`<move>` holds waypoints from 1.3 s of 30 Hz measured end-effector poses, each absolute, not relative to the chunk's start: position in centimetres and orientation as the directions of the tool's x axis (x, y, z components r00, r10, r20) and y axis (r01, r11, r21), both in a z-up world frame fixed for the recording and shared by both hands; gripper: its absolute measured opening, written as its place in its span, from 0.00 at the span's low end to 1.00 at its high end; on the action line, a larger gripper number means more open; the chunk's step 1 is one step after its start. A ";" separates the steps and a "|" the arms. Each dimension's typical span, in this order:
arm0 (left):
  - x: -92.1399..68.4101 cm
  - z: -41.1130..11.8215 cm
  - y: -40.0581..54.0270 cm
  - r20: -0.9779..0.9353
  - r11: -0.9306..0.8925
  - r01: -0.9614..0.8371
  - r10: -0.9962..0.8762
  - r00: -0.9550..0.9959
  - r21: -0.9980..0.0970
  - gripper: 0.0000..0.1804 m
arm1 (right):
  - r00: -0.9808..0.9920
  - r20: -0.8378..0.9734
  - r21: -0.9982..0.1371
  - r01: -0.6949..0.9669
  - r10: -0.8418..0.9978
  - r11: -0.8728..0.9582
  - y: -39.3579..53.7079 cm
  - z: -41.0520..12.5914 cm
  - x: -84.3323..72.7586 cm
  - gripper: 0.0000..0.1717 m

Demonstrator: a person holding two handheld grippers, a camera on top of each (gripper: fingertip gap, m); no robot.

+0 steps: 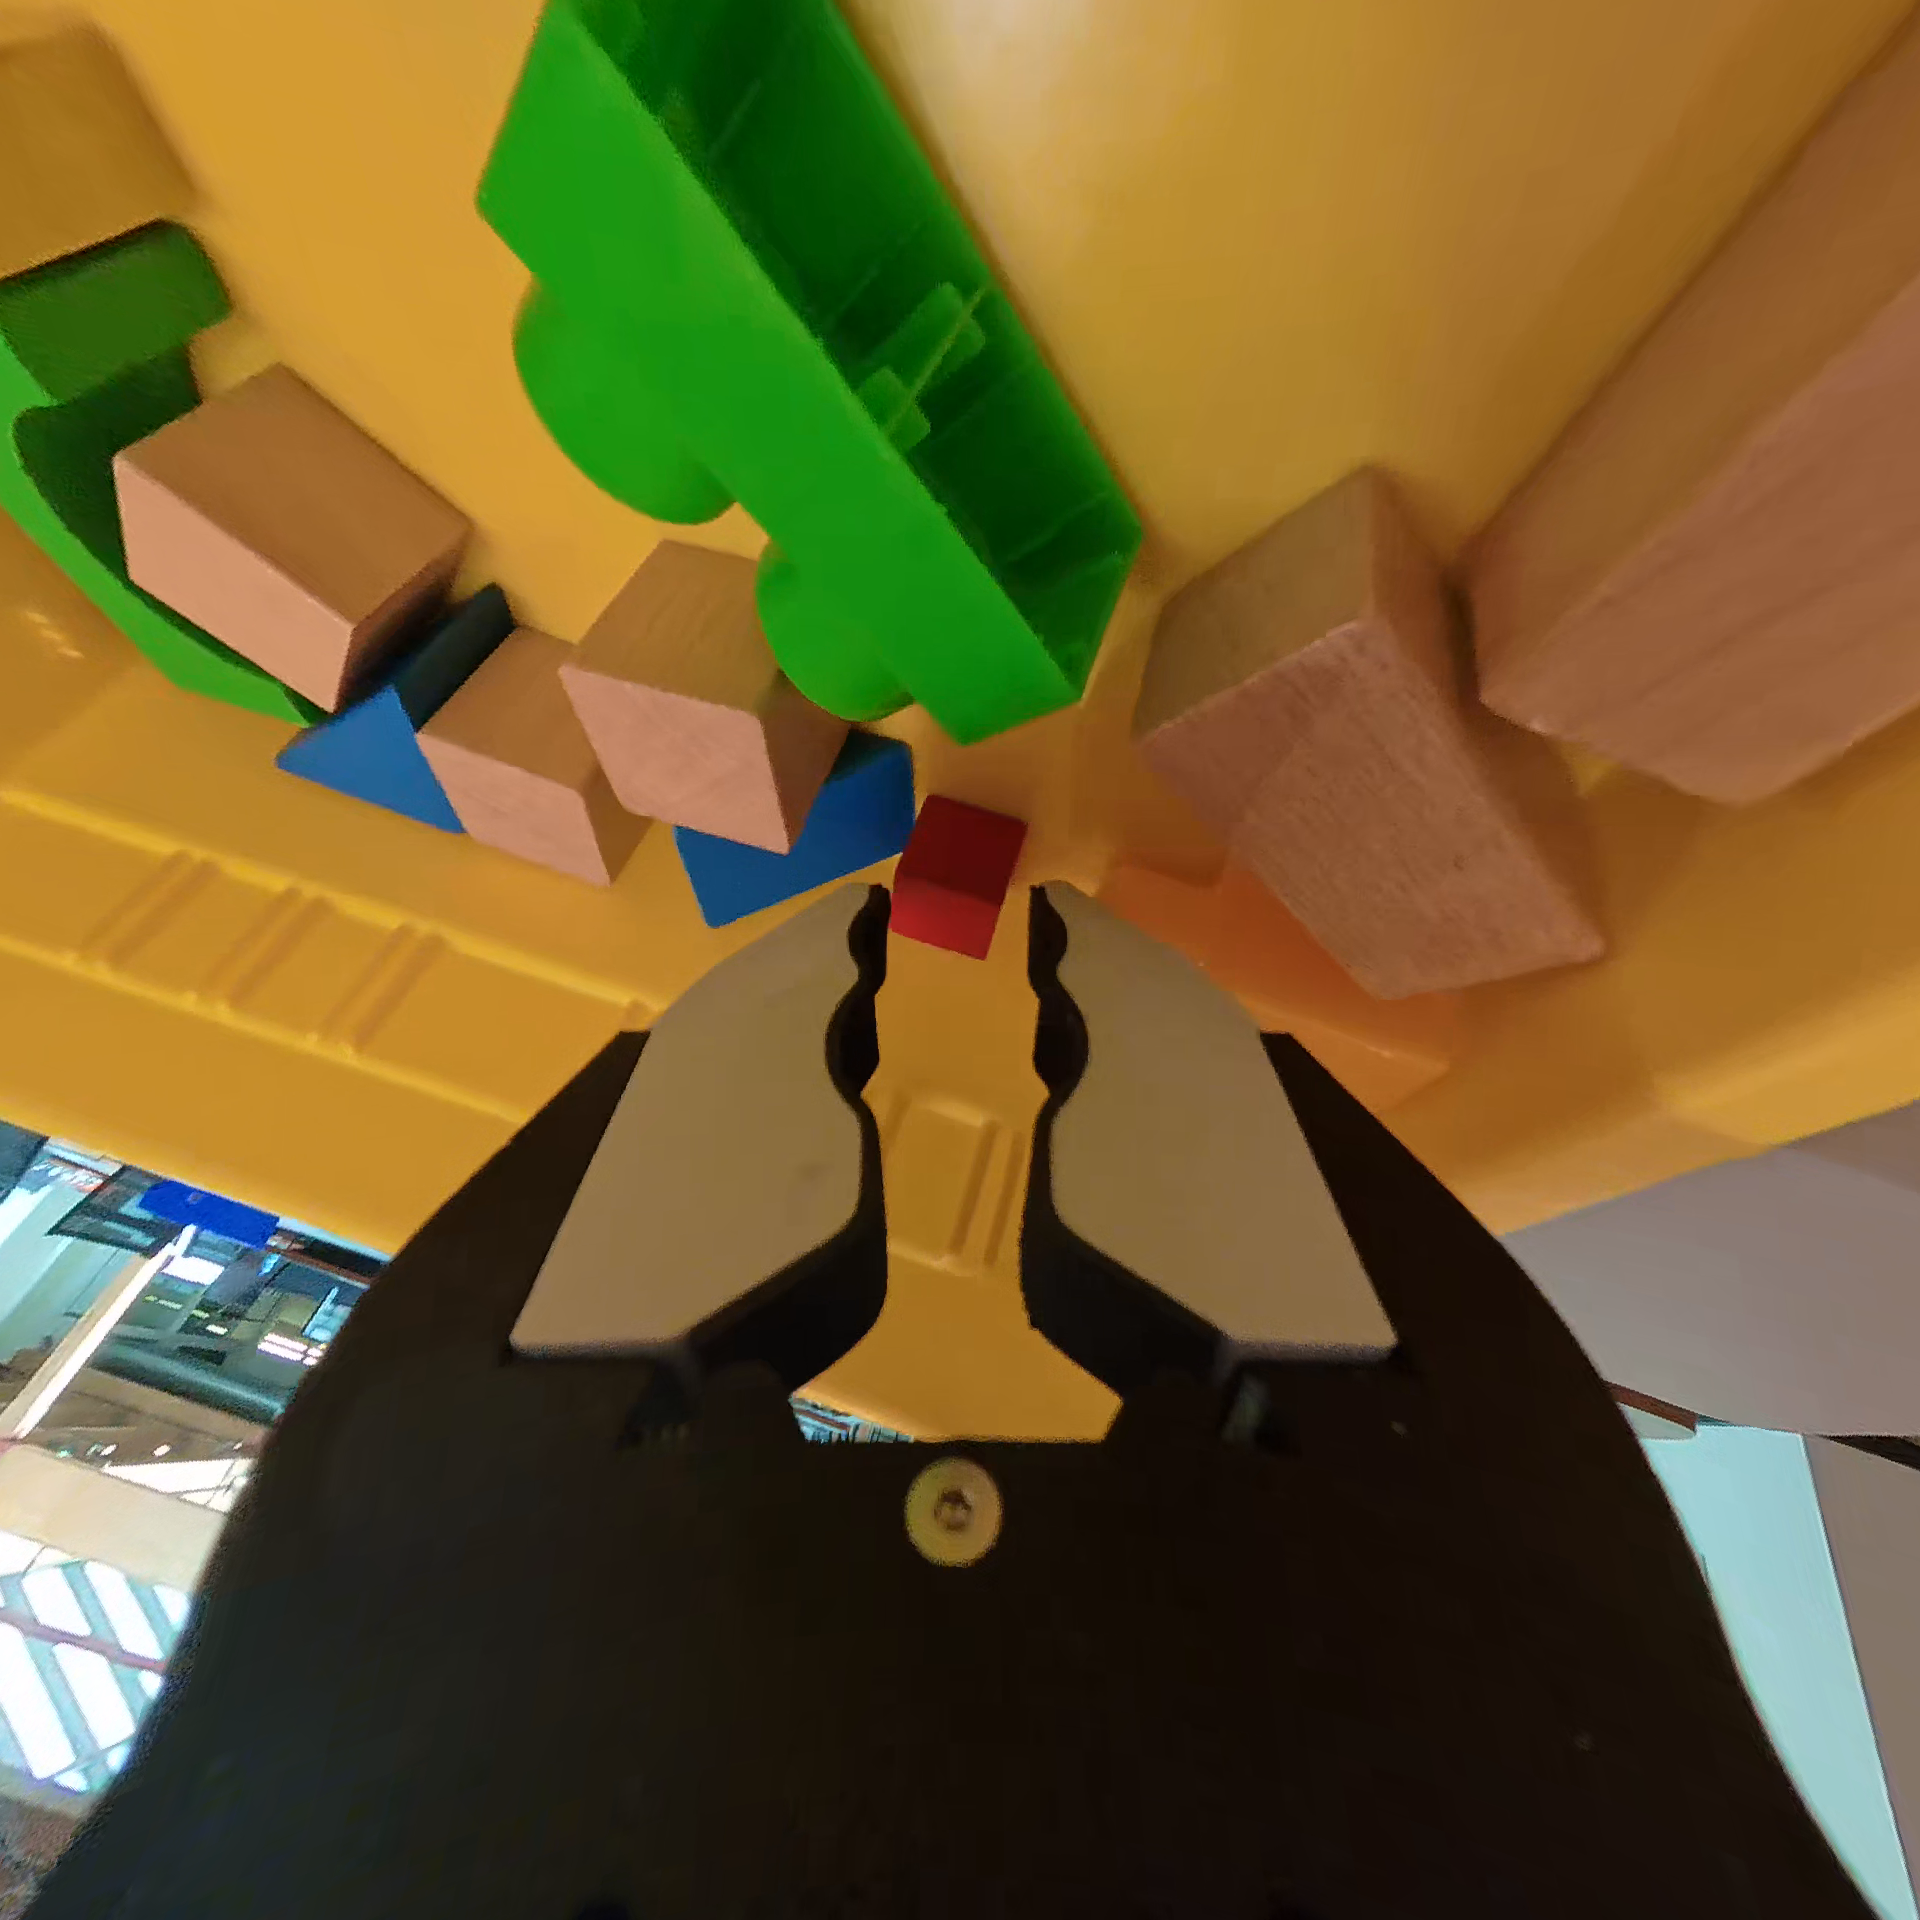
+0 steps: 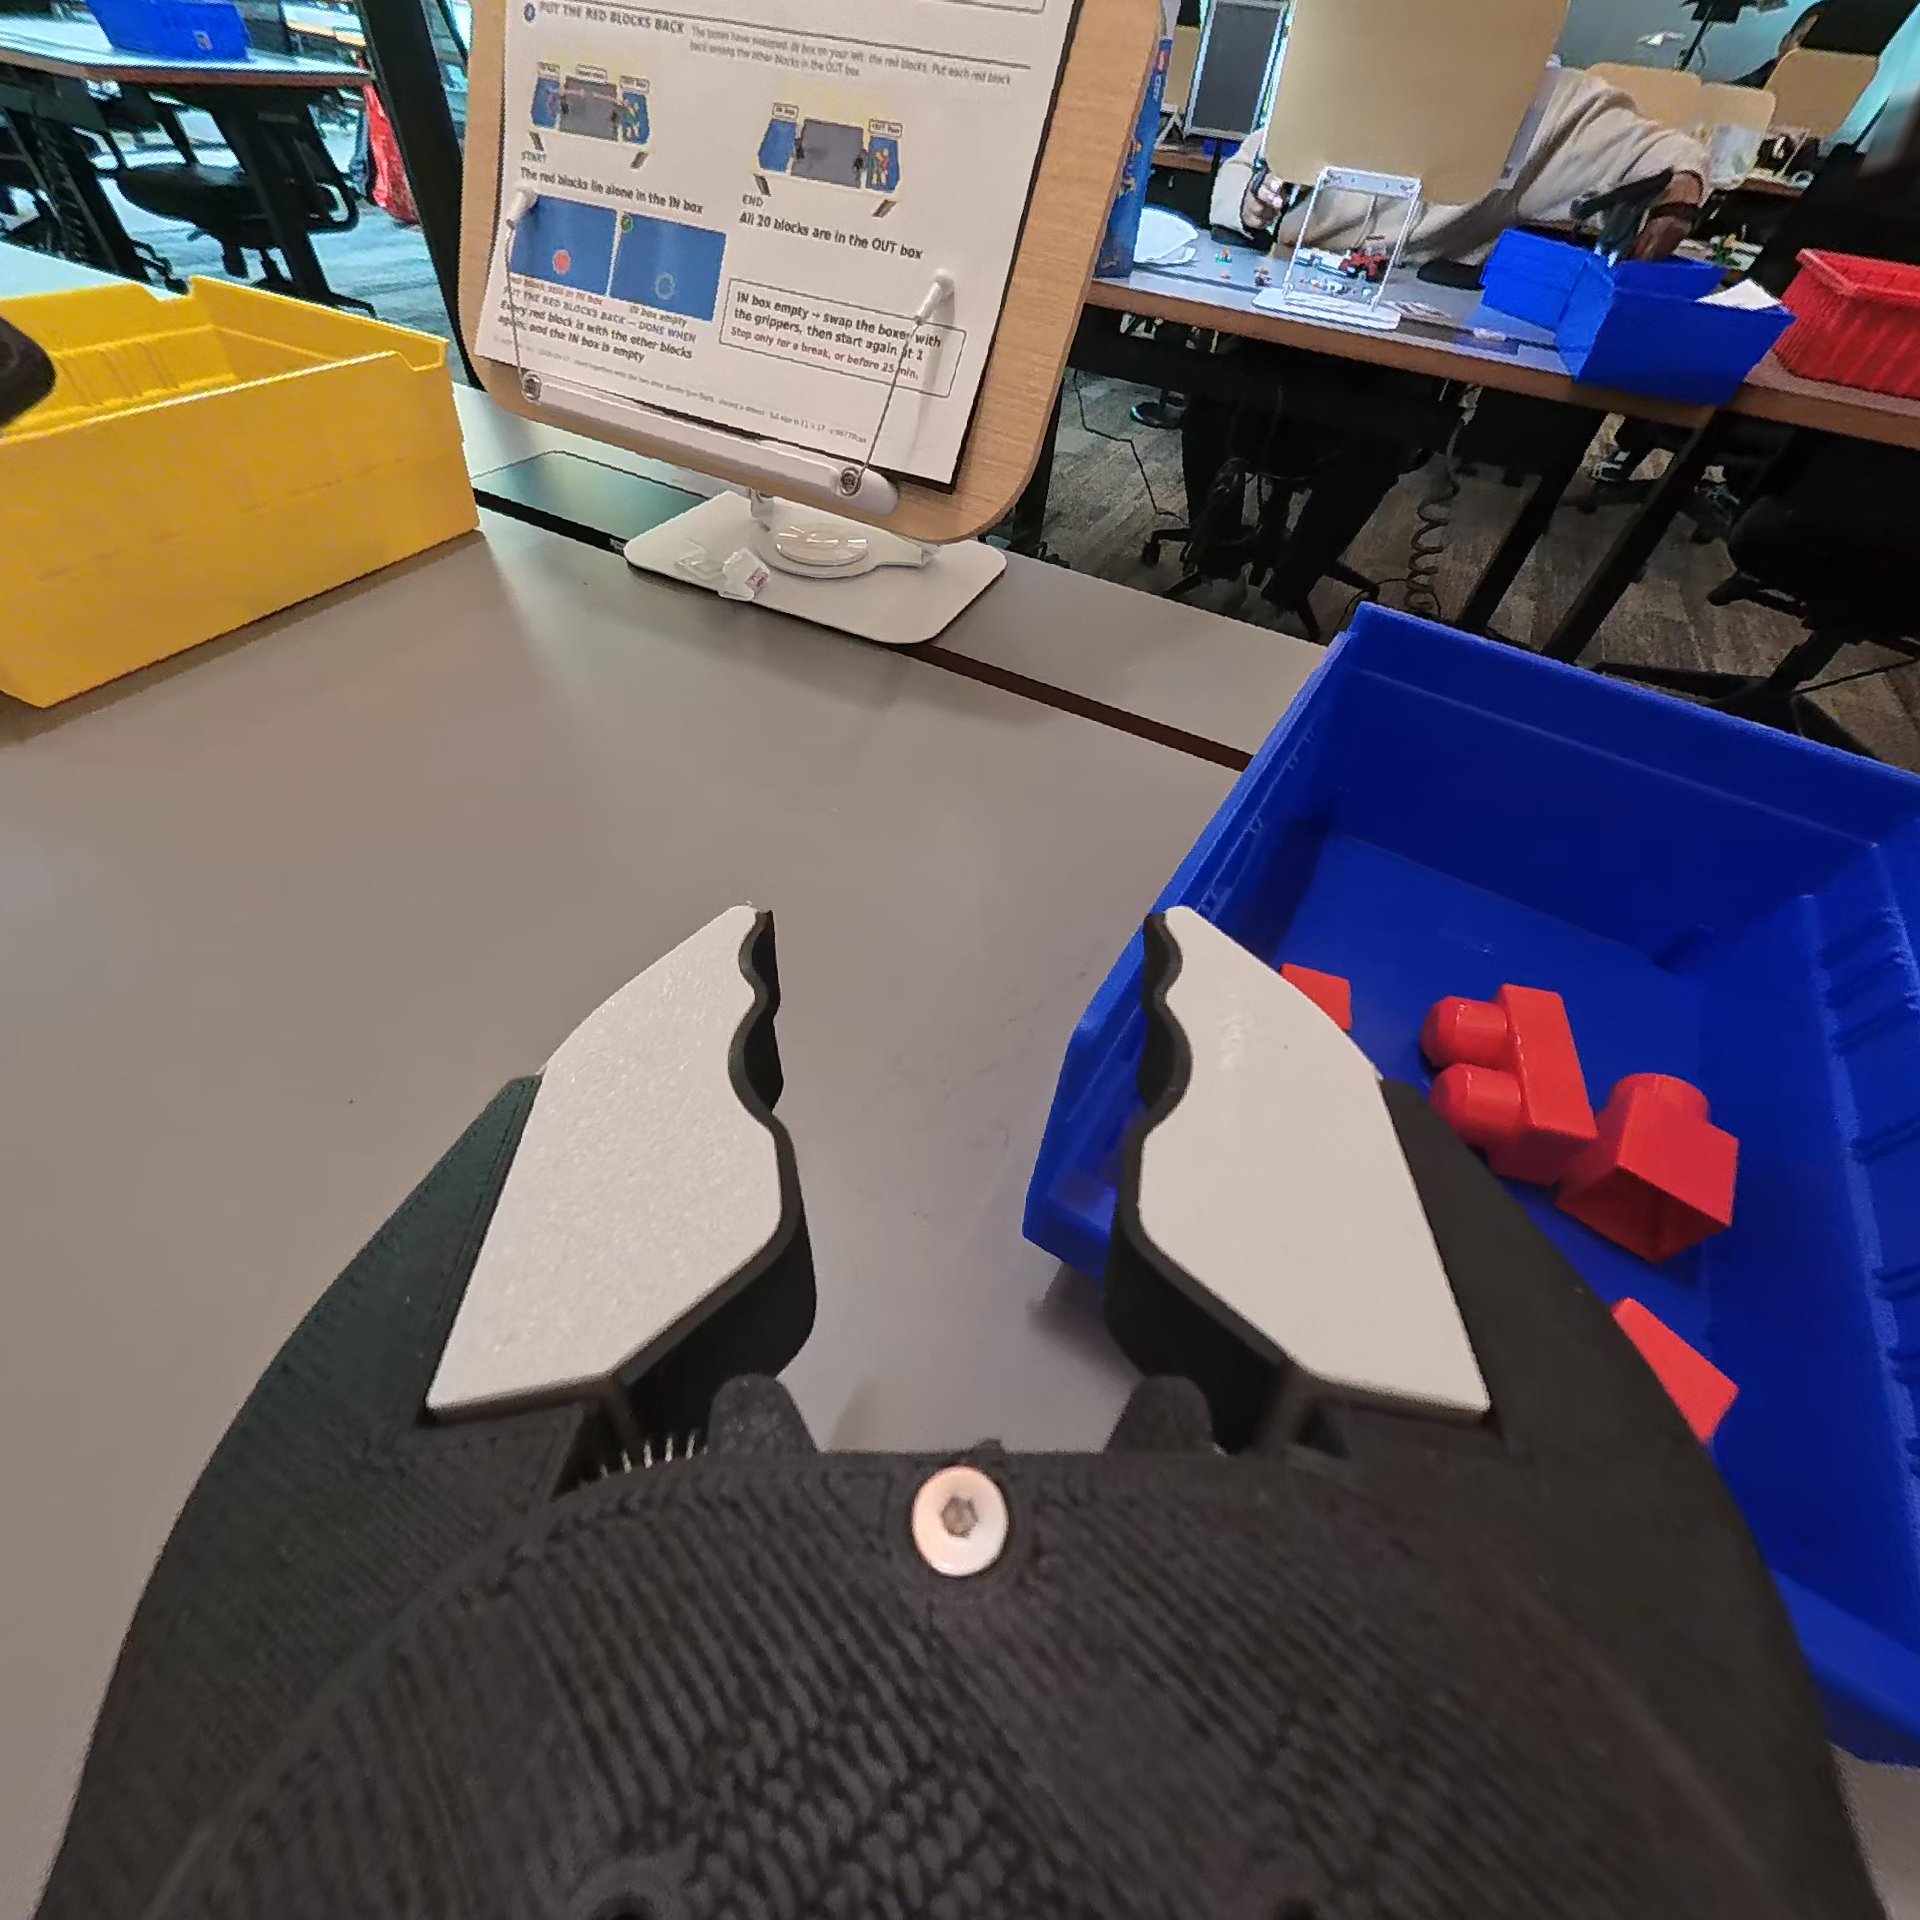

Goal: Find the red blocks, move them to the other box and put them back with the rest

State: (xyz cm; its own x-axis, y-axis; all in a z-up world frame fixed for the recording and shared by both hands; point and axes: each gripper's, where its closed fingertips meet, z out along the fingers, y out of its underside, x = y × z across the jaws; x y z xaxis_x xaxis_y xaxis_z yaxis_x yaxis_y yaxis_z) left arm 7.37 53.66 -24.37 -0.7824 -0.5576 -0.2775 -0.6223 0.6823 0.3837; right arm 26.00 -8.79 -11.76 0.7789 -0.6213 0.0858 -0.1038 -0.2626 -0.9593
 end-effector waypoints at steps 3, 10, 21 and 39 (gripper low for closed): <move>7.5 -24.4 53.9 -0.280 0.697 -0.592 -0.523 -0.805 0.404 0.14 | 0.783 0.078 -0.960 -0.109 -0.617 -0.260 -8.7 -11.8 26.0 0.40; 7.5 -24.9 54.4 -0.243 0.712 -0.520 -0.462 -0.853 0.472 0.12 | 0.799 0.088 -0.955 -0.103 -0.595 -0.279 -8.5 -12.2 25.8 0.40; 7.4 -25.0 54.6 -0.190 0.692 -0.504 -0.481 -0.856 0.518 0.13 | 0.805 0.088 -0.949 -0.112 -0.586 -0.296 -8.6 -12.7 25.8 0.40; 13.2 -9.1 32.2 -0.389 0.618 -0.303 -0.732 -0.559 -0.726 0.12 | 0.893 -0.054 -0.981 -0.130 -0.447 -0.141 -3.8 -11.3 23.2 0.42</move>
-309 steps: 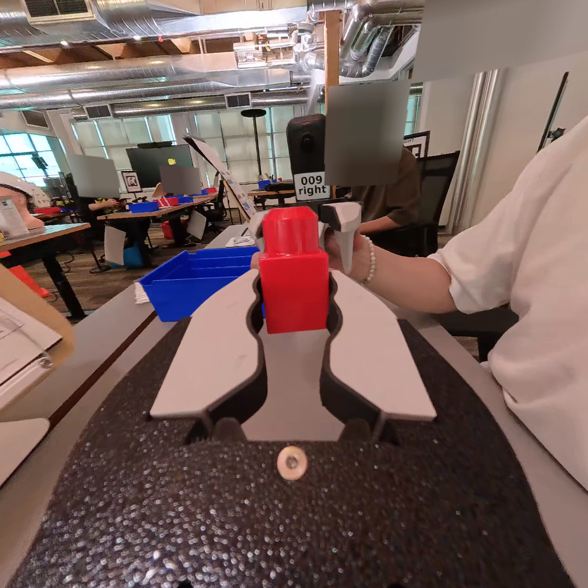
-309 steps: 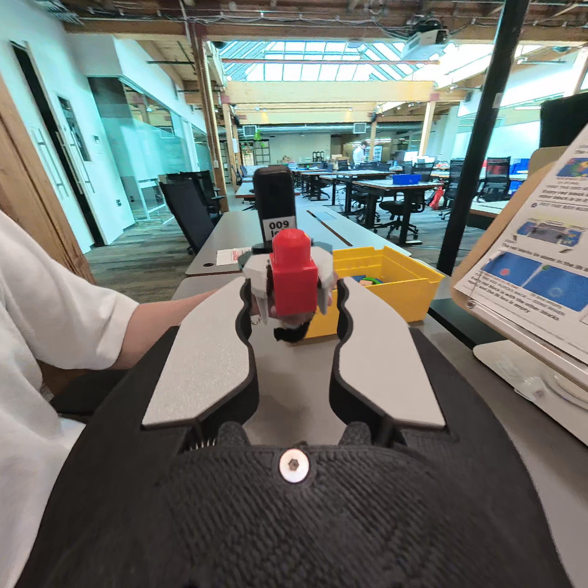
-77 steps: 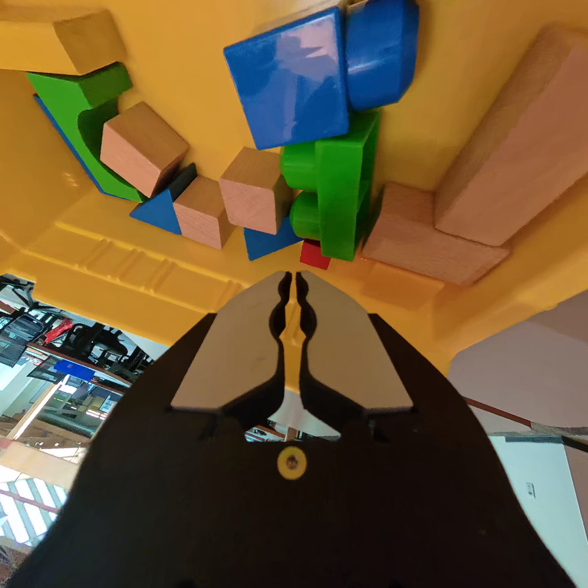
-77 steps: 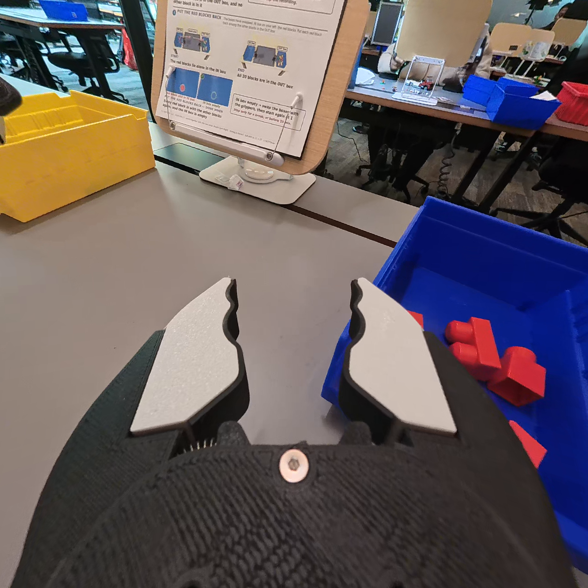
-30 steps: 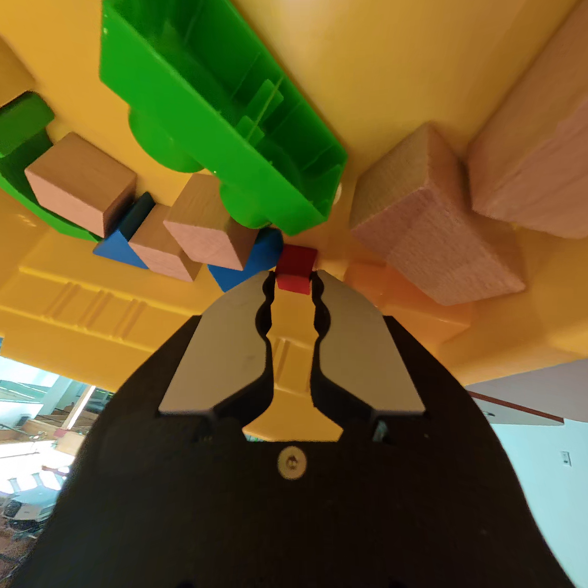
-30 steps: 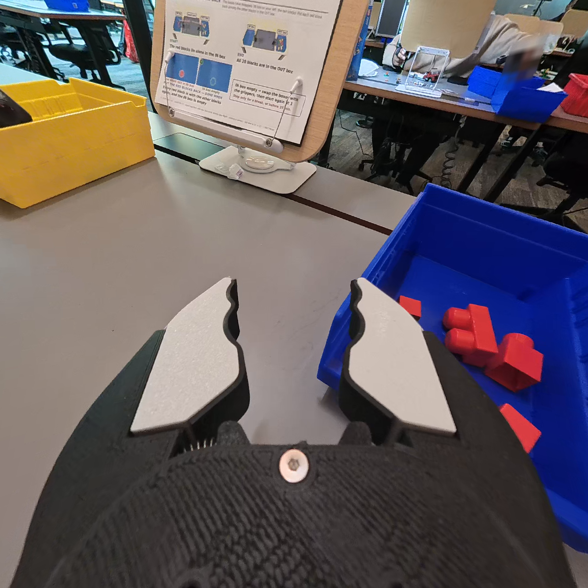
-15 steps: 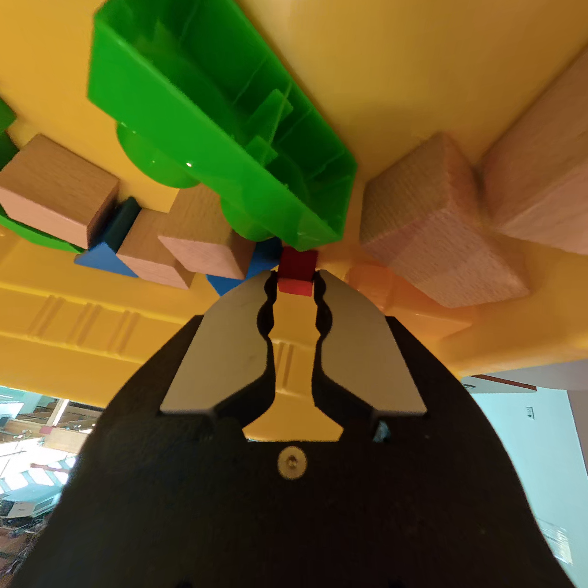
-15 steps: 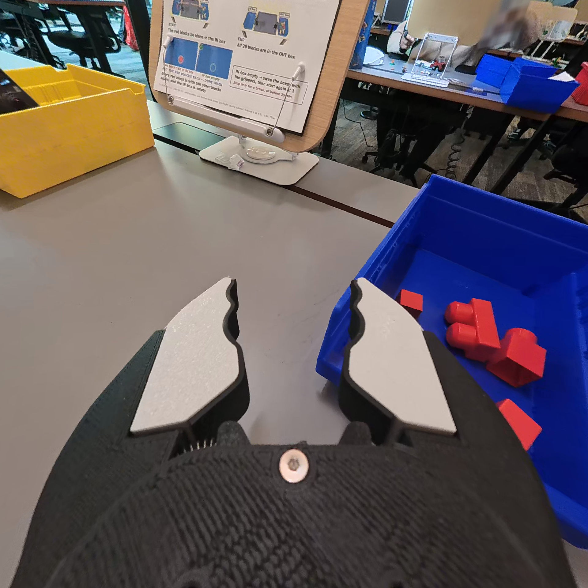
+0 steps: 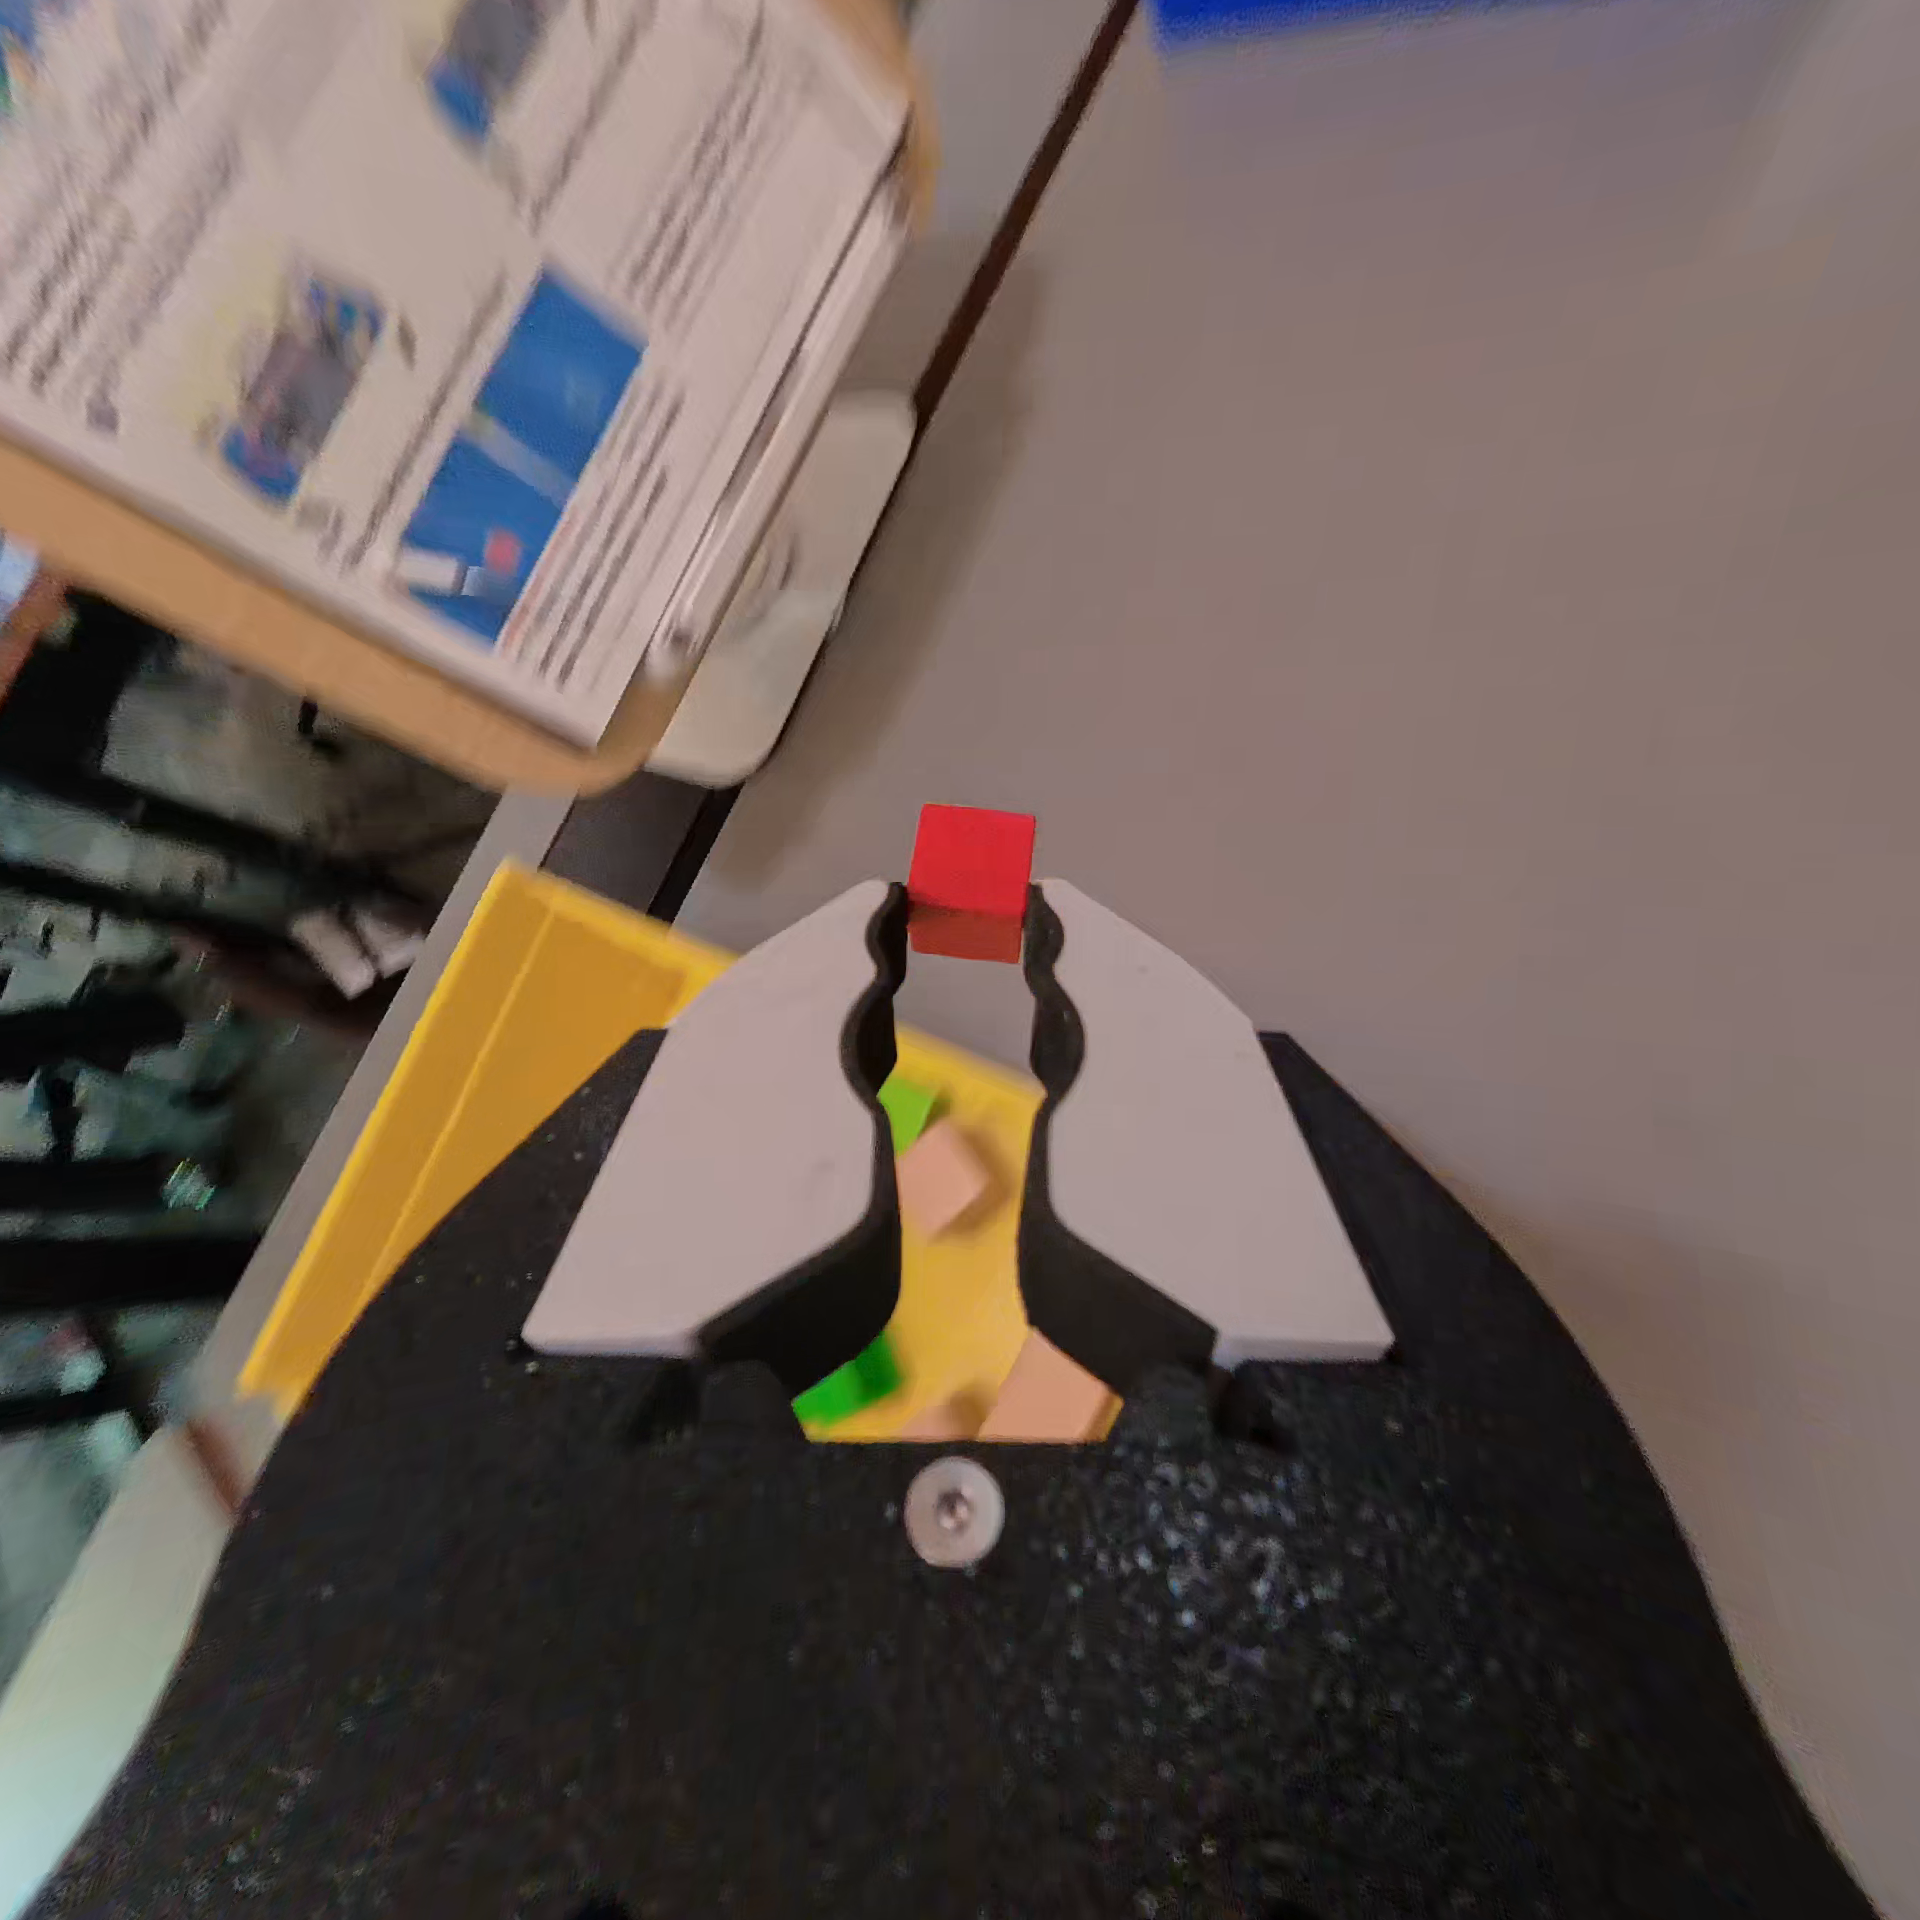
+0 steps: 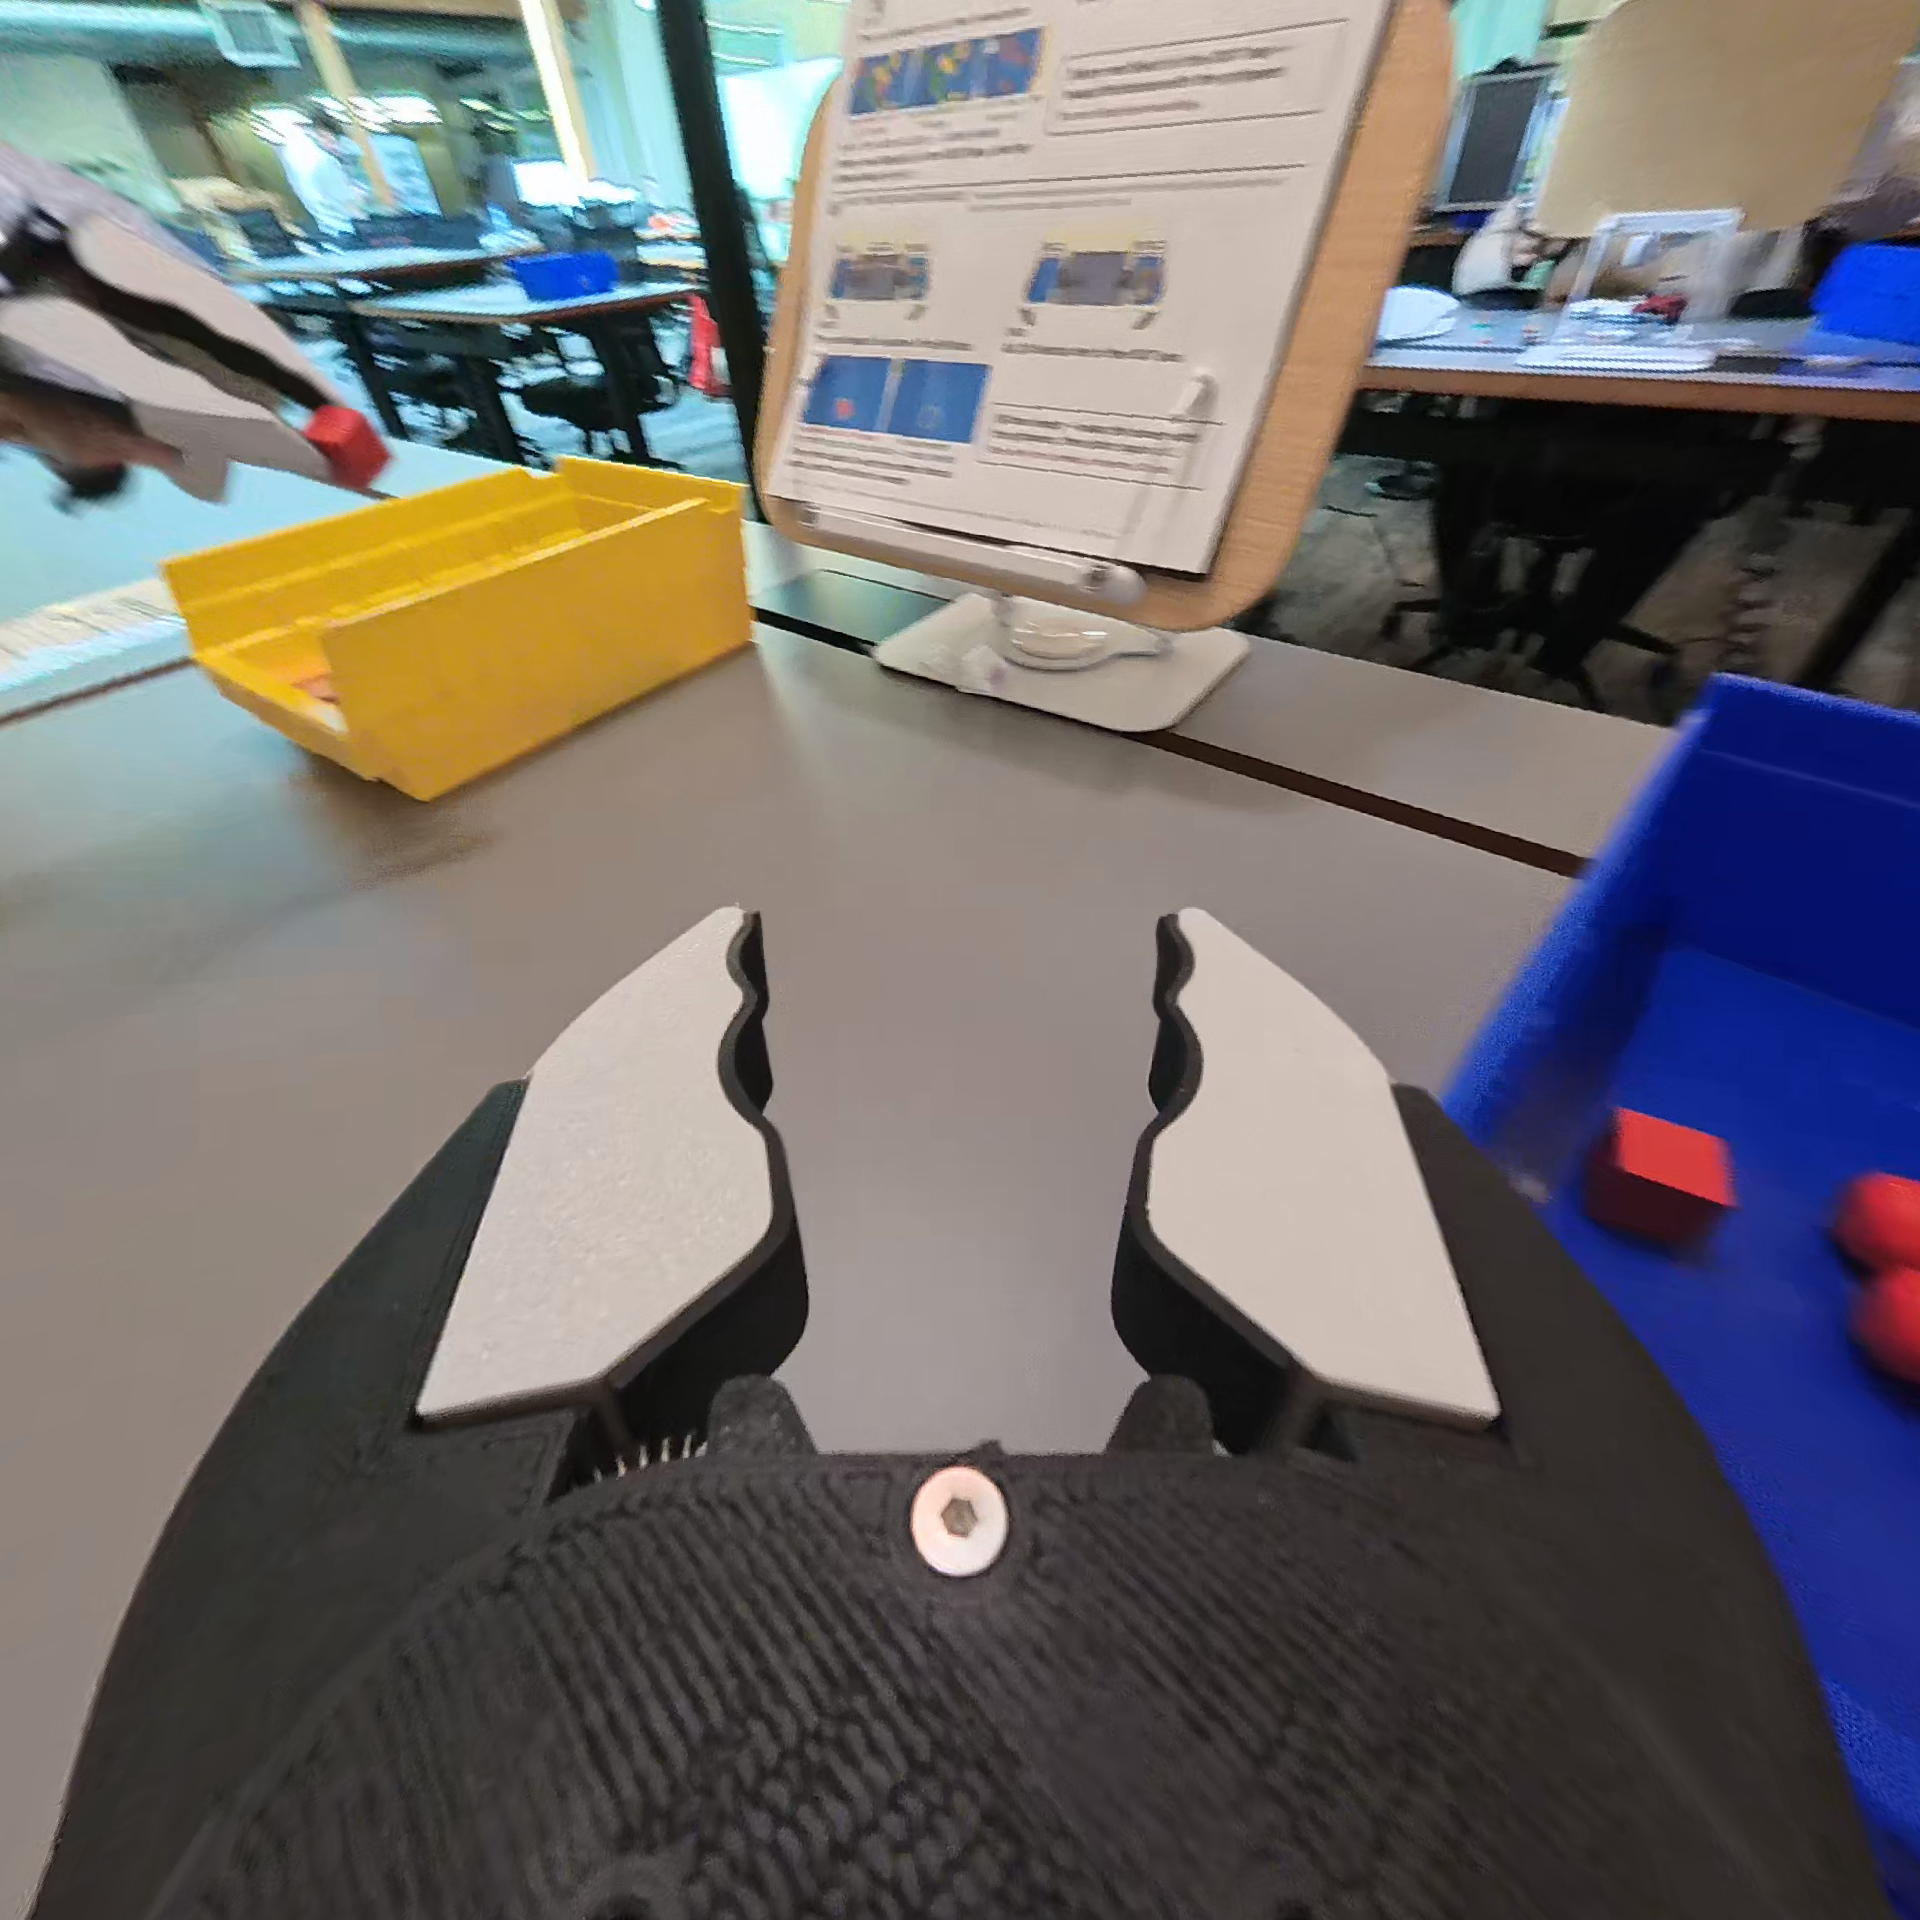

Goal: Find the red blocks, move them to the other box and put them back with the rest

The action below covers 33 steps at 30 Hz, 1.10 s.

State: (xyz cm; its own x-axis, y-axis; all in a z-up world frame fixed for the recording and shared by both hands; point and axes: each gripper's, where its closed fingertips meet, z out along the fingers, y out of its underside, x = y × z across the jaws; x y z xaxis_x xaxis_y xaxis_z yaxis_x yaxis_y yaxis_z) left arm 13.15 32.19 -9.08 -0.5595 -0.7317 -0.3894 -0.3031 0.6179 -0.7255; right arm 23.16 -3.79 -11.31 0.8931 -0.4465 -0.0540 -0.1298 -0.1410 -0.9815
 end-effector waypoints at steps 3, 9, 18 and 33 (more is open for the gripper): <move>13.3 -9.2 24.5 -0.350 0.518 -0.151 -0.737 -0.578 -0.842 0.12 | 0.927 -0.117 -0.979 -0.168 -0.356 -0.115 -1.3 -11.4 21.4 0.43; 14.6 -10.8 12.7 -0.327 0.419 0.017 -0.682 -0.655 -0.908 0.12 | 0.945 -0.238 -0.955 -0.270 -0.225 -0.124 2.0 -11.2 18.4 0.45; 15.6 -13.2 6.3 -0.401 0.447 0.090 -0.674 -0.620 -0.890 0.12 | 0.845 -0.508 -0.838 -0.530 -0.169 -0.133 1.9 -11.8 17.5 0.45; 13.2 -11.8 4.6 -0.542 0.485 0.270 -0.605 -0.583 -0.832 0.12 | 0.771 -0.621 -0.737 -0.635 -0.141 -0.230 3.0 -10.3 14.9 0.38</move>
